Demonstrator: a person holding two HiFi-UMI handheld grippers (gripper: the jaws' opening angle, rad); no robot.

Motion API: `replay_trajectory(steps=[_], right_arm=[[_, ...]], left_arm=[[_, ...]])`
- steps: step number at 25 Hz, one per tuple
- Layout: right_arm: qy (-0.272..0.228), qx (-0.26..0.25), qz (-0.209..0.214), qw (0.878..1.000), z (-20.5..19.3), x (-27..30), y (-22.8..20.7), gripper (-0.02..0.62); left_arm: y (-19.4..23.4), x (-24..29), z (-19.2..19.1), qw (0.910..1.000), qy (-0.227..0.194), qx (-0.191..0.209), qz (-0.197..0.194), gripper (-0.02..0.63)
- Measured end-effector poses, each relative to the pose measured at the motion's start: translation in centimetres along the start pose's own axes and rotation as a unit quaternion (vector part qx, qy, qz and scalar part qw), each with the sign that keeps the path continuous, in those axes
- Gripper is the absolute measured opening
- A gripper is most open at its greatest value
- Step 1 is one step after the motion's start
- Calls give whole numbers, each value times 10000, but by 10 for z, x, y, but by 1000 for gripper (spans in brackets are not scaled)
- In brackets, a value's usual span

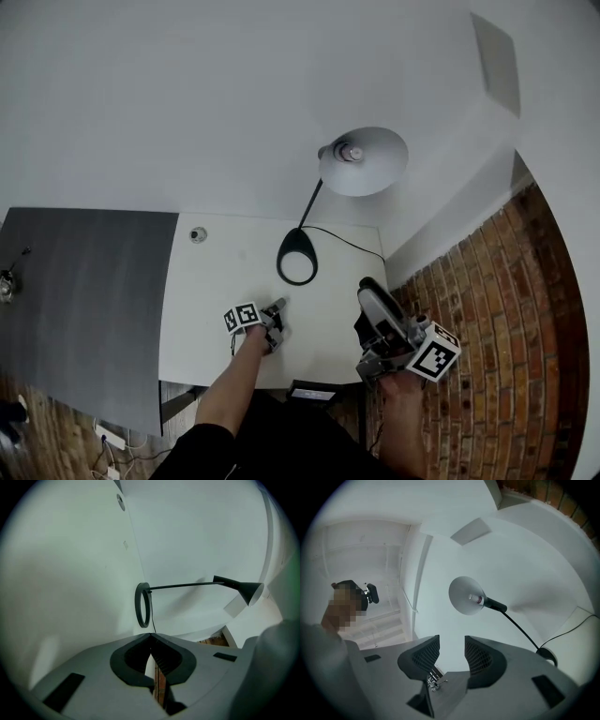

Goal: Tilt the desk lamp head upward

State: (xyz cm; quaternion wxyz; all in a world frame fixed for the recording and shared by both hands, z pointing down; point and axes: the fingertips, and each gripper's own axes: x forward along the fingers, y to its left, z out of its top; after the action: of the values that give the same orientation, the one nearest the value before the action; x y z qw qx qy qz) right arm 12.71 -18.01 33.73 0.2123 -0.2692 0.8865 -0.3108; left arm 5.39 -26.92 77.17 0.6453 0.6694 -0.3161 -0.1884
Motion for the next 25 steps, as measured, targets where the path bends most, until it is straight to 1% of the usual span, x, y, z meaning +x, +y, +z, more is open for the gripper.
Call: replay_trajectory(steps=[1, 3, 5, 7, 9, 11, 12, 17, 21, 23, 25], right_arm=[[-49, 50, 27, 10000, 1, -10, 1, 173], [-144, 175, 77, 9997, 1, -29, 2, 173], [-193, 323, 134, 9992, -3, -46, 1, 173], [-203, 480, 207, 9984, -11, -61, 0, 173], [-207, 637, 282, 9974, -19, -75, 0, 173], [-208, 797, 342, 9960, -28, -90, 0, 173], [-201, 881, 373, 9952, -34, -96, 0, 173], [-108, 1179, 707, 9904, -58, -109, 5, 173], [-51, 1552, 788, 9847, -82, -114, 10, 173], [-39, 1607, 885, 9830, -87, -112, 18, 173], [-30, 1558, 957, 9831, -88, -116, 24, 173]], left_arm=[[-4, -5, -6, 10000, -66, -40, -40, 12], [-20, -12, -20, 9995, -173, -116, -238, 12], [-43, -21, -29, 9981, -286, -138, -529, 12], [-70, -37, -36, 9955, -427, -80, -842, 12], [-100, -58, -42, 9908, -614, 36, -1207, 12], [-130, -83, -54, 9842, -800, 119, -1573, 12], [-141, -97, -61, 9816, -895, 153, -1681, 12], [-175, -160, -88, 9736, -1288, 479, -1825, 12], [-192, -202, -100, 9696, -1485, 745, -1797, 12], [-203, -216, -98, 9669, -1586, 883, -1793, 12], [-219, -220, -100, 9614, -1626, 1030, -1966, 12]])
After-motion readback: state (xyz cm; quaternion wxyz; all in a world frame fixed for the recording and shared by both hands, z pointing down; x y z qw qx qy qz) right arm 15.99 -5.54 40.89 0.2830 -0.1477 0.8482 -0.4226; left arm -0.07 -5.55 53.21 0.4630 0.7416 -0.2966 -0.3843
